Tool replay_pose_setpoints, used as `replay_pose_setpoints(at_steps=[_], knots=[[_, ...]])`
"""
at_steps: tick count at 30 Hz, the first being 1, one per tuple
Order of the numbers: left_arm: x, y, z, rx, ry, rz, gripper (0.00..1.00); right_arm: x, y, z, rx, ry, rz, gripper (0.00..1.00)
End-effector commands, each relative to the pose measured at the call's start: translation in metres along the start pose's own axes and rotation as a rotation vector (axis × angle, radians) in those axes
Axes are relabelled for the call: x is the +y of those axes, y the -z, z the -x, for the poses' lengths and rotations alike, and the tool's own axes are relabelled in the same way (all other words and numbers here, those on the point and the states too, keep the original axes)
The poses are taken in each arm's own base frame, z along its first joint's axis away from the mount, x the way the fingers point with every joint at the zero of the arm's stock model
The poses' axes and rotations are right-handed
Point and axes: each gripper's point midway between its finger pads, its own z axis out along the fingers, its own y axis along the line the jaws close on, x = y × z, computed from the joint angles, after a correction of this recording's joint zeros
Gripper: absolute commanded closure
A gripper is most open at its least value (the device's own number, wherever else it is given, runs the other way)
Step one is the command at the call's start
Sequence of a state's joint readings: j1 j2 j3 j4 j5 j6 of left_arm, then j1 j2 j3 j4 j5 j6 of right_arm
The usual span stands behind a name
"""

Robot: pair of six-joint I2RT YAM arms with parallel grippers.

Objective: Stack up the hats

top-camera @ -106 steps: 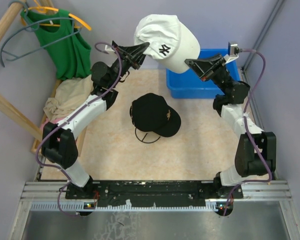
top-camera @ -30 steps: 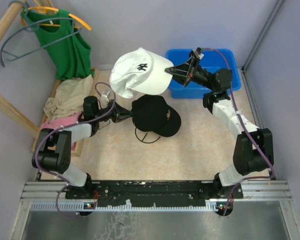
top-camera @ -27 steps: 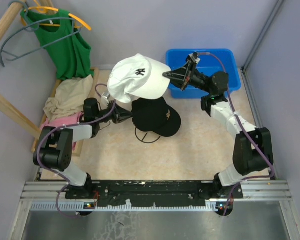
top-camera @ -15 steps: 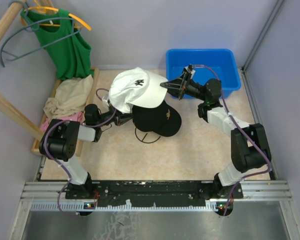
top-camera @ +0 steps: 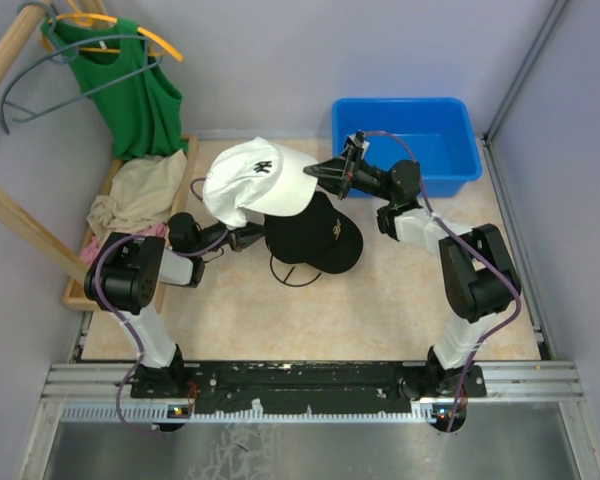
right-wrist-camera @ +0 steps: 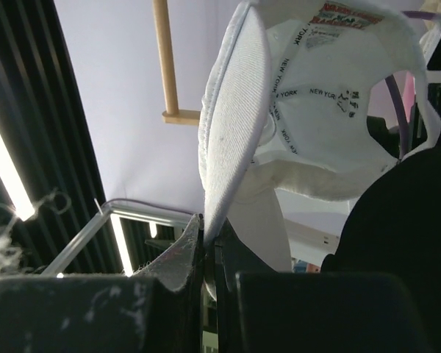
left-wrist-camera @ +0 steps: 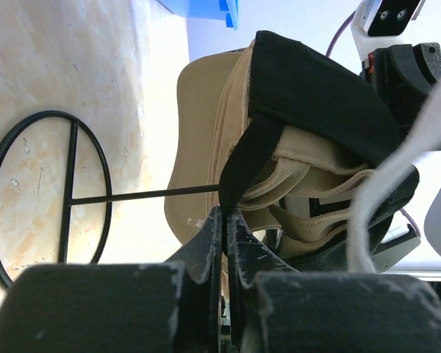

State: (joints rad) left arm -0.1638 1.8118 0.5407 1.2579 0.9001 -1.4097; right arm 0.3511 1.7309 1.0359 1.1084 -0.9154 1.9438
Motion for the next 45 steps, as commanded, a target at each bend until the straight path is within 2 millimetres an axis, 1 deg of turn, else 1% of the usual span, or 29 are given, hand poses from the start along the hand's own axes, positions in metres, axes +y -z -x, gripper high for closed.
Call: replay_pose_setpoints(at_steps=[1, 3, 6, 9, 12, 15, 16, 18, 24, 29, 32, 37, 40, 45], knots=[[-0.001, 0.000, -0.004, 0.016, -0.017, -0.018, 0.97, 0.050, -0.005, -0.008, 0.023, 0.122, 0.153, 1.00], [0.000, 0.001, -0.005, 0.014, -0.014, -0.017, 0.97, 0.044, -0.005, -0.007, 0.023, 0.118, 0.138, 1.00], [-0.001, 0.001, -0.005, 0.010, -0.010, -0.023, 0.98, 0.028, -0.001, -0.009, 0.024, 0.101, 0.105, 1.00], [-0.004, 0.002, -0.005, 0.007, -0.010, -0.036, 0.99, 0.003, 0.009, -0.015, 0.022, 0.067, 0.051, 1.00], [-0.004, 0.002, -0.006, 0.008, -0.005, -0.037, 1.00, -0.011, 0.021, -0.020, 0.008, 0.041, 0.027, 1.00], [-0.001, 0.002, -0.006, 0.006, 0.001, -0.033, 1.00, -0.017, 0.031, -0.021, -0.004, 0.030, 0.008, 1.00], [-0.001, 0.003, -0.006, 0.007, 0.003, -0.034, 1.00, -0.011, 0.036, -0.025, -0.005, 0.048, 0.008, 1.00], [0.000, 0.003, -0.007, 0.006, 0.012, -0.036, 1.00, -0.011, 0.045, -0.025, -0.017, 0.055, -0.009, 1.00], [0.003, 0.004, -0.008, 0.005, 0.024, -0.036, 1.00, -0.017, 0.079, -0.022, -0.066, 0.053, -0.054, 1.00], [0.006, 0.004, -0.008, -0.001, 0.036, -0.037, 1.00, -0.036, 0.093, -0.030, -0.066, 0.024, -0.103, 1.00], [0.007, 0.004, -0.008, -0.002, 0.044, -0.041, 1.00, -0.044, 0.101, -0.035, -0.071, 0.008, -0.114, 1.00], [0.011, 0.006, -0.011, -0.005, 0.063, -0.041, 1.00, -0.052, 0.122, -0.033, -0.109, 0.003, -0.138, 1.00], [0.015, 0.007, -0.012, -0.005, 0.075, -0.042, 1.00, -0.061, 0.135, -0.033, -0.126, -0.005, -0.164, 1.00], [0.020, 0.008, -0.014, -0.009, 0.101, -0.043, 1.00, -0.073, 0.145, -0.039, -0.134, -0.015, -0.193, 1.00]])
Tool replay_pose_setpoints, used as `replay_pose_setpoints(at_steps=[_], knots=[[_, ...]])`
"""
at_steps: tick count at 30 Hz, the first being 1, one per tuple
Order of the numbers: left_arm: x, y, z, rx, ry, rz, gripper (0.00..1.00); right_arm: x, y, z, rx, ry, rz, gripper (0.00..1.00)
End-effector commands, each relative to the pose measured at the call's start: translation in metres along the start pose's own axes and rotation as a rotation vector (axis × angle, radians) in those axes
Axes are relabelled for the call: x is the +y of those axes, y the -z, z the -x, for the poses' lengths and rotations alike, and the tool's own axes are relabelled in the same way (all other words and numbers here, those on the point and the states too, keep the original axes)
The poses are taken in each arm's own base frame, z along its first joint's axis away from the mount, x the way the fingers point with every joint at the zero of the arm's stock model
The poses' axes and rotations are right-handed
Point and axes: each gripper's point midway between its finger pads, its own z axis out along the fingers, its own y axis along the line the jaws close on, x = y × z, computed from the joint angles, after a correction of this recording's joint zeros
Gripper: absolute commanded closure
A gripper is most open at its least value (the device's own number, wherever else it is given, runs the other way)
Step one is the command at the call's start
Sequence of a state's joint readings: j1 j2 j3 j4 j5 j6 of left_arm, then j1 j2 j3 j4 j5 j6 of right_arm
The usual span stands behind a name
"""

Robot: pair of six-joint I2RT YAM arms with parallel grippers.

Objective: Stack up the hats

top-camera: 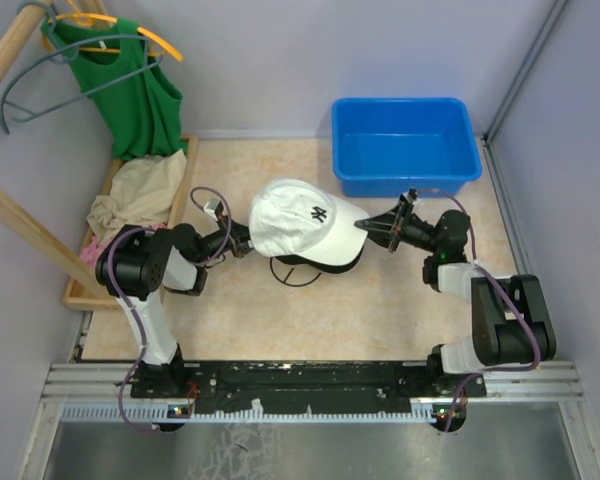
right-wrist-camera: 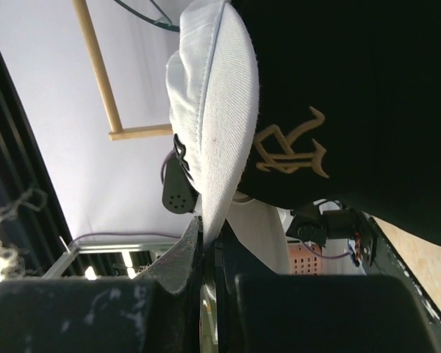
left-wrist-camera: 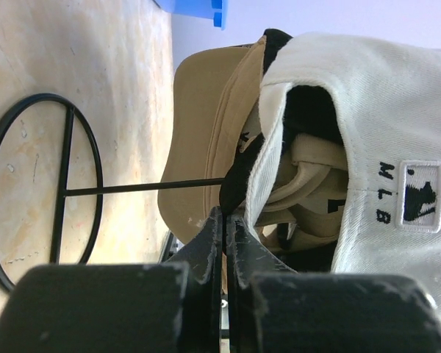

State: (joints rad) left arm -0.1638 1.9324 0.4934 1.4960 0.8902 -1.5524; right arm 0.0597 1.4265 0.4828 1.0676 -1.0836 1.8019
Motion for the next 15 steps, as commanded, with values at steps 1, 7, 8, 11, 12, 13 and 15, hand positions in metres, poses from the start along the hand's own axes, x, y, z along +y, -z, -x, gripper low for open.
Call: replay_pose_setpoints(at_steps=[1, 7, 8, 11, 12, 13, 15], knots=[[0.011, 0.004, -0.007, 0.003, 0.014, 0.002, 1.00, -0.007, 0.010, -0.012, 0.033, 0.046, -0.019, 1.00], [0.020, 0.008, -0.012, 0.005, 0.036, 0.016, 1.00, -0.023, 0.023, -0.008, 0.011, 0.033, -0.052, 1.00], [0.022, 0.009, -0.013, 0.004, 0.043, 0.018, 1.00, -0.026, 0.027, -0.005, -0.001, 0.033, -0.060, 1.00], [0.023, 0.010, -0.013, 0.005, 0.049, 0.014, 1.00, -0.036, 0.031, -0.001, -0.012, 0.039, -0.087, 1.00], [0.023, 0.010, -0.014, 0.005, 0.051, 0.014, 1.00, -0.039, 0.032, 0.000, -0.014, 0.039, -0.097, 1.00], [0.023, 0.010, -0.014, 0.007, 0.051, 0.014, 1.00, -0.043, 0.033, 0.002, -0.017, 0.034, -0.104, 1.00], [0.023, 0.010, -0.014, 0.007, 0.050, 0.014, 1.00, -0.048, 0.036, 0.006, -0.027, 0.031, -0.112, 1.00]])
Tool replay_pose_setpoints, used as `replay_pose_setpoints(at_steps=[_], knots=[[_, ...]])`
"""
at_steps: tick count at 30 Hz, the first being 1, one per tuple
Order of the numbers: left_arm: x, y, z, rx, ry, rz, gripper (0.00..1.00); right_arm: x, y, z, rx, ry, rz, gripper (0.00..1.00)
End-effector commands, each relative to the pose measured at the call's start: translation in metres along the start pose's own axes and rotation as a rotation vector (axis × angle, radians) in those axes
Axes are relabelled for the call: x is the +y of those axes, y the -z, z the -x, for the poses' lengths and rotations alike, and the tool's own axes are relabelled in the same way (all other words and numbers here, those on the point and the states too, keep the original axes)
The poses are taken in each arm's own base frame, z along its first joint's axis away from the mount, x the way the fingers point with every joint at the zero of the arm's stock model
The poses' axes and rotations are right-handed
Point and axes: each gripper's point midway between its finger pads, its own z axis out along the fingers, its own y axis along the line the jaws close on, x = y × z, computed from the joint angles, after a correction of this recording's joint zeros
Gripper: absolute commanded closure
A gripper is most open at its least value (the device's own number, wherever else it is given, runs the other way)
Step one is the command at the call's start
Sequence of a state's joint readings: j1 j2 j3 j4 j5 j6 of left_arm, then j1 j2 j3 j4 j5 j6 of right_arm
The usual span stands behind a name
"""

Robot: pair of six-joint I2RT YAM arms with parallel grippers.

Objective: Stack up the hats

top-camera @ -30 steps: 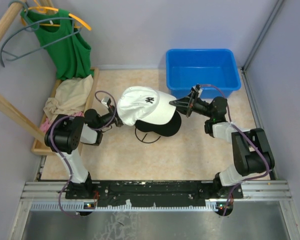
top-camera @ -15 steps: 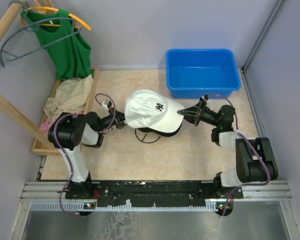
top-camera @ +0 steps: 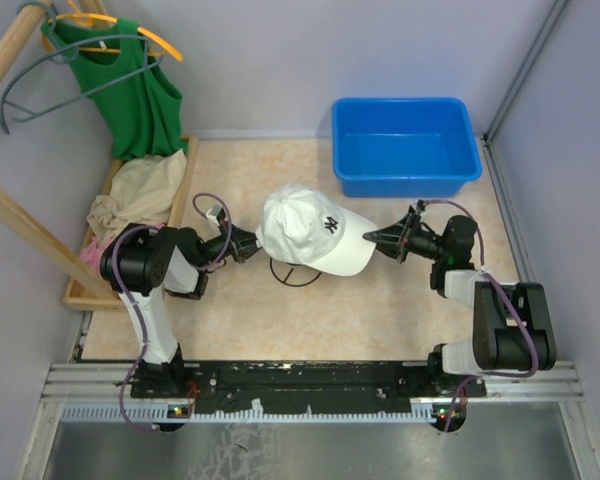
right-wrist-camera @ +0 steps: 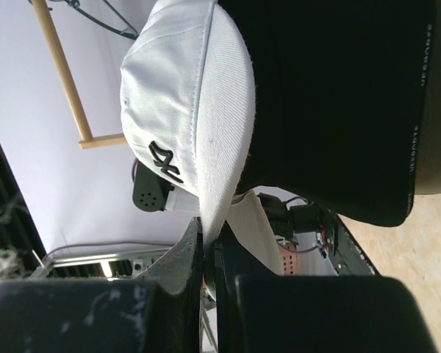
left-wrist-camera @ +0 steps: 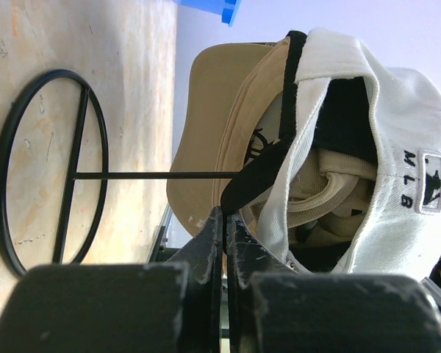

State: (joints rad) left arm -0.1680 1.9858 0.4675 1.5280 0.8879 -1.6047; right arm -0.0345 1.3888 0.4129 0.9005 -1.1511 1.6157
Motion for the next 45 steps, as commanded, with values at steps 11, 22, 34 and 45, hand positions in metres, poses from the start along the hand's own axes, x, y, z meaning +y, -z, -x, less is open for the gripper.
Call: replay_pose_setpoints(at_steps=[11, 22, 34, 45], knots=[[0.015, 0.010, -0.009, 0.009, -0.026, 0.000, 1.00, -0.037, 0.013, 0.024, -0.029, -0.007, -0.048, 1.00], [0.018, 0.014, -0.009, 0.004, -0.015, 0.009, 1.00, -0.070, 0.020, 0.035, -0.057, -0.065, -0.050, 1.00], [0.016, 0.011, -0.006, 0.013, -0.020, 0.021, 1.00, -0.108, 0.026, 0.050, -0.074, 0.013, -0.211, 1.00], [0.013, 0.009, -0.005, 0.015, -0.033, 0.023, 1.00, -0.098, 0.019, 0.079, -0.118, 0.139, -0.345, 0.91]])
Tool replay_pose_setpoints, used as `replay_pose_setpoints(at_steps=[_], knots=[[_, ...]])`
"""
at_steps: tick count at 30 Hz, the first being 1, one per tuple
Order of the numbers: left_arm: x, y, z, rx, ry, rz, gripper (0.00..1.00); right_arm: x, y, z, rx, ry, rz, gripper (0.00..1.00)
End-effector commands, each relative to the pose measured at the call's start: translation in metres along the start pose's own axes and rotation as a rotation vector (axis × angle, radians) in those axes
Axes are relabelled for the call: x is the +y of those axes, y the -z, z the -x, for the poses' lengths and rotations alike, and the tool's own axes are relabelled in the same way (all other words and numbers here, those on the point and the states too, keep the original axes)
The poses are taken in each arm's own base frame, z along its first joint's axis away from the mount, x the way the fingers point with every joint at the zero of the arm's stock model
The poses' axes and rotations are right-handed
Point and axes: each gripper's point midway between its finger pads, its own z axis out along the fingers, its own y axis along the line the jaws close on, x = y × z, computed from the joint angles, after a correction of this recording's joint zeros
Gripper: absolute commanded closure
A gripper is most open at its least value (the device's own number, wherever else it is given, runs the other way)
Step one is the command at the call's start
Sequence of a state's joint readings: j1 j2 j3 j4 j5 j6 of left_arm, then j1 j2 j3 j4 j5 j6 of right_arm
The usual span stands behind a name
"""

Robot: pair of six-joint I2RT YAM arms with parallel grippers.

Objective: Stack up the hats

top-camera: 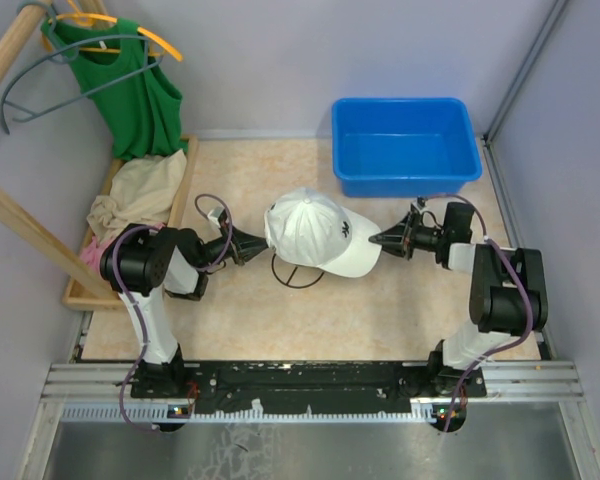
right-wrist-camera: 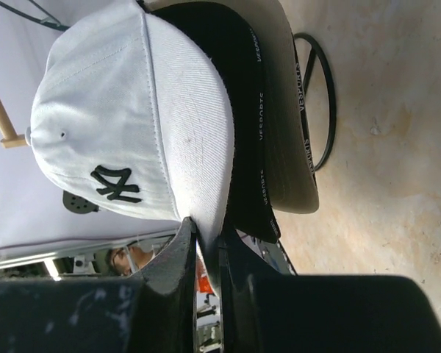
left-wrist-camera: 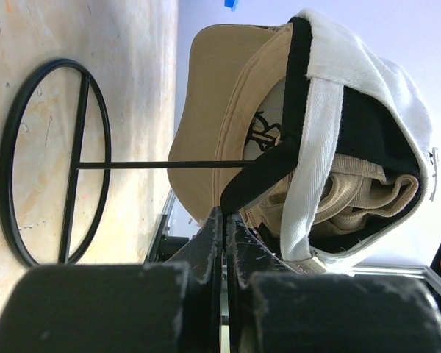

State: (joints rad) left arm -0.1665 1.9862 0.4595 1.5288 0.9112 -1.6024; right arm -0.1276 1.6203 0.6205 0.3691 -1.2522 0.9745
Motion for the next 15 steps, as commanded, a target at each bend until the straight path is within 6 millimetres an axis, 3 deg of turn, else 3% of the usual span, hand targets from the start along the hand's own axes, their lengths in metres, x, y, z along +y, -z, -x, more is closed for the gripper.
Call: replay_pose_setpoints(at_steps=[1, 3, 7, 15], knots=[[0.011, 0.007, -0.001, -0.008, -0.037, 0.018, 1.00, -0.036, 0.003, 0.031, -0.163, 0.022, -0.203, 0.89], [0.011, 0.008, -0.002, -0.006, -0.037, 0.018, 1.00, -0.033, 0.000, 0.033, -0.167, 0.037, -0.205, 0.88], [0.012, 0.009, -0.003, -0.006, -0.036, 0.018, 1.00, -0.024, -0.001, 0.038, -0.196, 0.060, -0.195, 0.58], [0.015, 0.011, -0.006, -0.003, -0.027, 0.027, 1.00, -0.010, 0.003, 0.042, -0.208, 0.107, -0.216, 0.39]])
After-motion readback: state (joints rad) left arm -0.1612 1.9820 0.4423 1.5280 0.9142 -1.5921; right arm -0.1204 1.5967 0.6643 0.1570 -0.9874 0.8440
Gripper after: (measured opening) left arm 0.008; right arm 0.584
